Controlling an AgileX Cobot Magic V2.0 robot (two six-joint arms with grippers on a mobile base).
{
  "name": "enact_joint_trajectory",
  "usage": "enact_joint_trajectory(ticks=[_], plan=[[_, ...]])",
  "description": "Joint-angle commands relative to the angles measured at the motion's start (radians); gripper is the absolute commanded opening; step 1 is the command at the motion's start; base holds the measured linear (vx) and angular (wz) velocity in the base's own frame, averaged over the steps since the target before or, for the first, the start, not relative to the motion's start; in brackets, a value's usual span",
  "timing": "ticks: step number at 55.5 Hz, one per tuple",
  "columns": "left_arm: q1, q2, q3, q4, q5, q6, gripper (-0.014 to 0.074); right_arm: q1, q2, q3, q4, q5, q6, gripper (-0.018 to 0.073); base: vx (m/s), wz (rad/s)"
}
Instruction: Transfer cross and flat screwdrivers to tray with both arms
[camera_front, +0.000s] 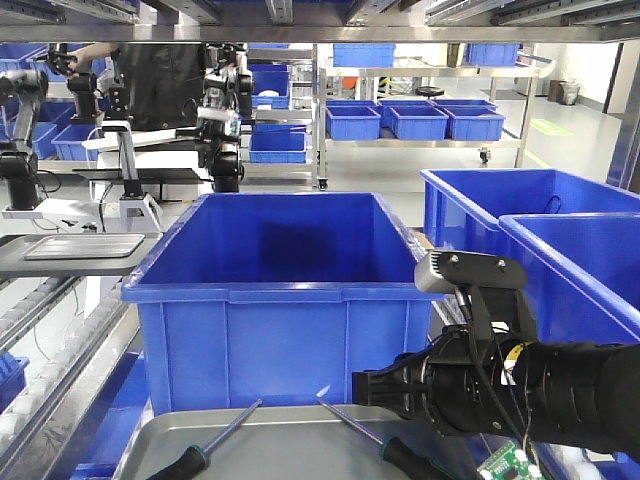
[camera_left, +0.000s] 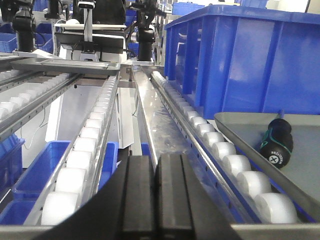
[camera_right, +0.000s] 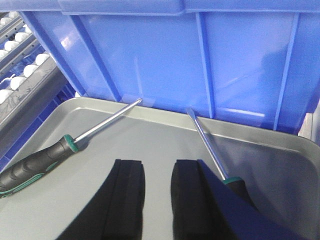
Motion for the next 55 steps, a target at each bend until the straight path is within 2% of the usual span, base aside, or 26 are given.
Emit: enact_joint_trajectory(ticks=[1,19,24,31,46,55], plan=[[-0.002,-0.013,-0.024,-0.001,-0.089,-0.009,-0.0006,-0.003,-0.029,-0.030,0.007,-0.069,-0.007,0.0241,0.00,0.00],[-0.002,-0.013,-0.024,-0.001,-0.089,-0.009,-0.0006,-0.003,-0.029,-0.030,0.007,-0.069,-0.007,0.0242,0.00,0.00],[-0.002,-0.013,-0.024,-0.001,-0.089,-0.009,-0.0006,-0.006,-0.030,-0.030,-0.025,-0.069,-0.007,0.0242,0.00,0.00],[-0.002,-0.013,-0.024,-0.001,-0.089,-0.009,-0.0006,-0.009,-0.098,0.015,-0.025,-0.094,-0.001,0.0223,0.00,0.00],[-0.002,-0.013,-0.024,-0.001,-0.089,-0.009,-0.0006,-0.203,-0.495,0.394,-0.025,-0.233,-0.002,0.0080,0.00,0.00],[-0.002,-0.013,-0.024,-0.001,-0.089,-0.009,-0.0006,-0.328,-0.781,0.643,-0.164,-0.318,-0.004,0.0005,0.00,0.00]])
